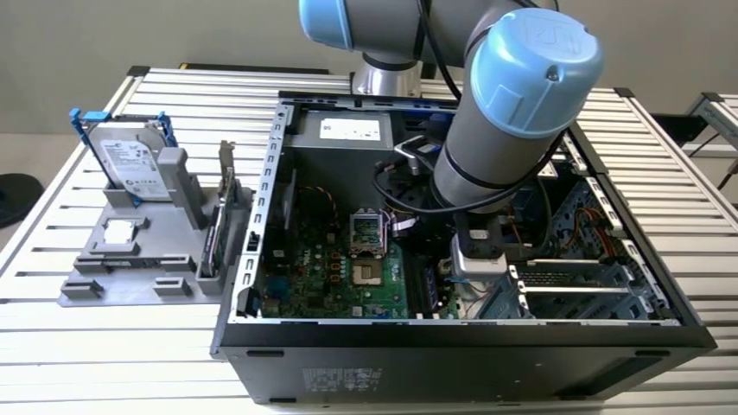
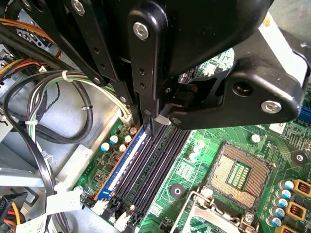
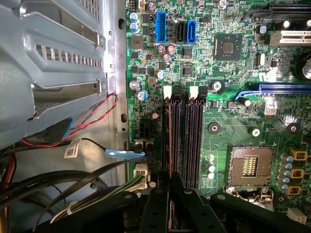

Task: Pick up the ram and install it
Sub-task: 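Insert the ram into the slot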

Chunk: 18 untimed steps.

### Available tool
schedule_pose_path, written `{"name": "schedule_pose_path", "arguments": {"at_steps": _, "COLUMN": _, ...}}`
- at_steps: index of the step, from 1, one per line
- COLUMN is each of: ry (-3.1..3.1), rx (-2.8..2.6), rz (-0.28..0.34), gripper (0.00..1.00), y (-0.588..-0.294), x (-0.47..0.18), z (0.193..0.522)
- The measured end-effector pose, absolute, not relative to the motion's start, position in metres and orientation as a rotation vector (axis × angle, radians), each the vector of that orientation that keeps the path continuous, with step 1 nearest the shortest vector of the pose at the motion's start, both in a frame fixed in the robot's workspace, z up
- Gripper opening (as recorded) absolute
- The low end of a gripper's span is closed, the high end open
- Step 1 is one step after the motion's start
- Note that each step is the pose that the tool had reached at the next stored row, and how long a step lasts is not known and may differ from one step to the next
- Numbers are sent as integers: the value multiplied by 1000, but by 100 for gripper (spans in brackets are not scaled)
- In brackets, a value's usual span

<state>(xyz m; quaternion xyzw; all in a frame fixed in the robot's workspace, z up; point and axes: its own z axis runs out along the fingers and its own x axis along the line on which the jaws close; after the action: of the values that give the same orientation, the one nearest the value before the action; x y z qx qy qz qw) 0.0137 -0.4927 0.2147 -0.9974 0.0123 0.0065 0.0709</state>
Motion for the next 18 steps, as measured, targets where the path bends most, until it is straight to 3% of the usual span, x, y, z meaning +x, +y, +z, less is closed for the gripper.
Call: {"name": "schedule_pose_path", "arguments": {"at_steps": 18, "ry": 95, "rx": -2995, "rz": 17, "gripper": 0, "y": -496, "x": 14, "z": 215}}
